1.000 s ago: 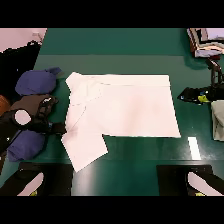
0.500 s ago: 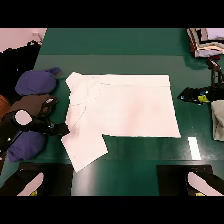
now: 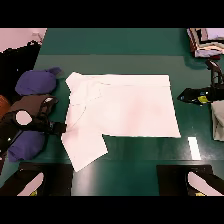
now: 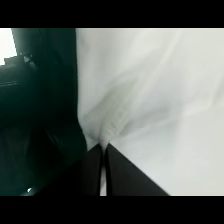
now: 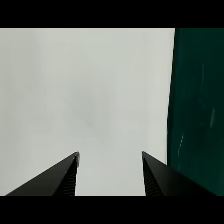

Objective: Fold the shirts.

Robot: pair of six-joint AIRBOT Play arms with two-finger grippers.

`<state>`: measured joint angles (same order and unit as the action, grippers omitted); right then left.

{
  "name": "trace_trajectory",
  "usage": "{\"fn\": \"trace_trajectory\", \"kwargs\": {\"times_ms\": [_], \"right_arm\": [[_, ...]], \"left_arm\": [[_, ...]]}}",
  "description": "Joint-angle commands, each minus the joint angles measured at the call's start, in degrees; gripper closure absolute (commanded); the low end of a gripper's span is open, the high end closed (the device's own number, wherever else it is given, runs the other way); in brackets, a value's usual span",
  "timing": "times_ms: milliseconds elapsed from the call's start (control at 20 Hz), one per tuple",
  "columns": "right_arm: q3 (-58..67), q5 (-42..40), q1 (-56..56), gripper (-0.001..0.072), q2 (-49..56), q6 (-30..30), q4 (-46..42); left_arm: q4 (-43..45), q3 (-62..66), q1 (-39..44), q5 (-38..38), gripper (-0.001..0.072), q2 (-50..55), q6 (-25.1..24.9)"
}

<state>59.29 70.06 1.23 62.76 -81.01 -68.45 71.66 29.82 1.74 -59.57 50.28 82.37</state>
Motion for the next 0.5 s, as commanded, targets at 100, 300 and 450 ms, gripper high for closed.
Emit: {"fn": "trace_trajectory", "kwargs": {"times_ms": [100, 300, 450], "right_arm": [[-2.03, 11.39, 7.89, 0.0269, -0.7, 0.13, -0.57], [-14.16, 12.07, 20.72, 0.026, -3.17, 0.37, 0.13], [-23.34, 11.93, 27.87, 0.0262, -1.4, 5.7, 5.03]], "left_arm": [[5.16, 4.7, -0.13, -5.86, 0.0684, 0.0, -0.28], [1.84, 5.99, -0.11, -6.08, 0.0683, 0.0, -0.24], [-2.1, 5.99, -0.11, -4.02, 0.0683, 0.02, -0.26]]}}
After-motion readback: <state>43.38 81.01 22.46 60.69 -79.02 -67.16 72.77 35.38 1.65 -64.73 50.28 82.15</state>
